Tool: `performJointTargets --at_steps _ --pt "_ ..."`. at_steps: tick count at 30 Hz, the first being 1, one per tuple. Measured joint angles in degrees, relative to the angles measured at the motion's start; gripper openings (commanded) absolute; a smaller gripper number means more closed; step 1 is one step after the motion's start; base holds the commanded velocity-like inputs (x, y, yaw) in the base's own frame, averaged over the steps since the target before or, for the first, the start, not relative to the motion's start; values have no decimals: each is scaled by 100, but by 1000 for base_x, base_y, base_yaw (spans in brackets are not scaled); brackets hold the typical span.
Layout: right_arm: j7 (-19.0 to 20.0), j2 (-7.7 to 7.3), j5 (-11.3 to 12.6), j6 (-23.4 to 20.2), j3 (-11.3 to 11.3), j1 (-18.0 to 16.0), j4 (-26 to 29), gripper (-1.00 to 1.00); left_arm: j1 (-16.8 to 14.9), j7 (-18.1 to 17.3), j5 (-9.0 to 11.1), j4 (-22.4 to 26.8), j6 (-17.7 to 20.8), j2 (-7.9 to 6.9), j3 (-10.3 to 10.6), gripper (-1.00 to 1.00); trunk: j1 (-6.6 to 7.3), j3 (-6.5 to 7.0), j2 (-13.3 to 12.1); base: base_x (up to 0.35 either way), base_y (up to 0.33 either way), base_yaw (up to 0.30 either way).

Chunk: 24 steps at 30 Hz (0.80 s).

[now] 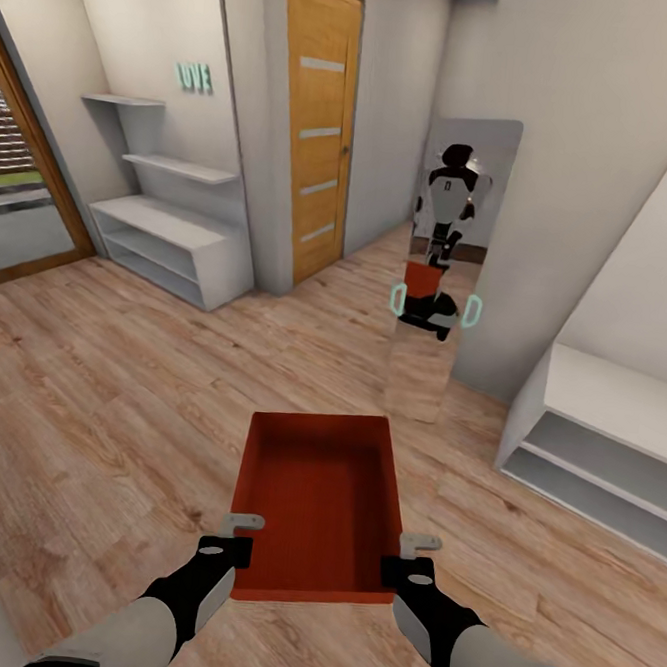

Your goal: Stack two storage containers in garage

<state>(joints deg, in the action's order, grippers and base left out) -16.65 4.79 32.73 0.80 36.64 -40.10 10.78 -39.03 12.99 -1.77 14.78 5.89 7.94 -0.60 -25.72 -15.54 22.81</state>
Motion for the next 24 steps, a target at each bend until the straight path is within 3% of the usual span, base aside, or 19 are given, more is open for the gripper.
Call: performJointTargets --at_steps 8,24 --pt "2 -7 16 4 14 0 3 -100 -1 11 -6 3 0 8 1 -100 0 0 0 324 0 38" --pt "1 2 -1 4 -3 -1 -2 -100 -2 0 -6 2 2 -1 -1 -100 0 0 0 324 0 261"
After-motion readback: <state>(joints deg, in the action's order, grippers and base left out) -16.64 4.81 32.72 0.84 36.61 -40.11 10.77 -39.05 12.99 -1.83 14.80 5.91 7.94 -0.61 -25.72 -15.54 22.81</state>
